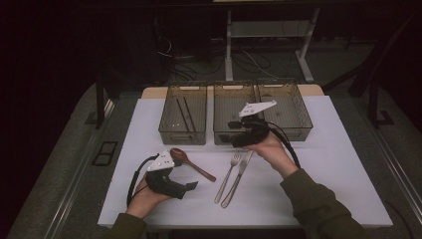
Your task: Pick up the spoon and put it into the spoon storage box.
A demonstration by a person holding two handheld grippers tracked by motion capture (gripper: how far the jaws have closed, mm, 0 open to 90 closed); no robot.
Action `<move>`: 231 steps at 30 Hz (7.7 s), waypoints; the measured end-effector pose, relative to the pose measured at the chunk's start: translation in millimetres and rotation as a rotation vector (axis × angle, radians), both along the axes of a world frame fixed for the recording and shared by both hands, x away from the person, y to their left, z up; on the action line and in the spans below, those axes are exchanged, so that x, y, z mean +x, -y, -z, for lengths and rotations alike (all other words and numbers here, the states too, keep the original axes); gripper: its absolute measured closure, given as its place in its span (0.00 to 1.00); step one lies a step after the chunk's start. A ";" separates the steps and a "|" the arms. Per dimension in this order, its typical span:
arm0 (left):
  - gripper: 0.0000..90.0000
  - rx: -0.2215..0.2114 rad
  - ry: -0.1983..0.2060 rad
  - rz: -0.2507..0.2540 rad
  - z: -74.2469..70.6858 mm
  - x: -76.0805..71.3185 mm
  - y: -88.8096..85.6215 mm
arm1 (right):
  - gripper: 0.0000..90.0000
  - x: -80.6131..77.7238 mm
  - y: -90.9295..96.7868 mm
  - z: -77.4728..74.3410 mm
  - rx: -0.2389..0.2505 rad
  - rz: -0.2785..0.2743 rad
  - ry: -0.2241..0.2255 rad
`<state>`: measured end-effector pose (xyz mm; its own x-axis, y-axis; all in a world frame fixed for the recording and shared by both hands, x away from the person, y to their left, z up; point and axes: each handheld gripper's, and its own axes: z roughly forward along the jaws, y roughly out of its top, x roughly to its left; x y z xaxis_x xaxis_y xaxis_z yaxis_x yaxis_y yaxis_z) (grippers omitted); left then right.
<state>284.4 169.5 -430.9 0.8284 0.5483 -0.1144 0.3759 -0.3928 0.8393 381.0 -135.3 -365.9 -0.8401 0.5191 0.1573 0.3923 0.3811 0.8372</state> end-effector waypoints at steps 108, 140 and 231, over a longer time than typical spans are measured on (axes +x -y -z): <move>0.45 0.180 -0.181 -0.141 -1.2 12.8 -53.5 | 0.21 -120.5 170.6 72.5 -0.051 0.207 0.006; 0.81 0.261 -0.196 -0.018 1.8 8.9 -55.2 | 0.21 -120.2 170.8 72.5 -0.051 0.205 0.007; 0.73 0.139 -0.015 -0.327 -45.7 148.2 121.2 | 0.14 -115.2 168.2 76.2 -0.003 0.188 0.002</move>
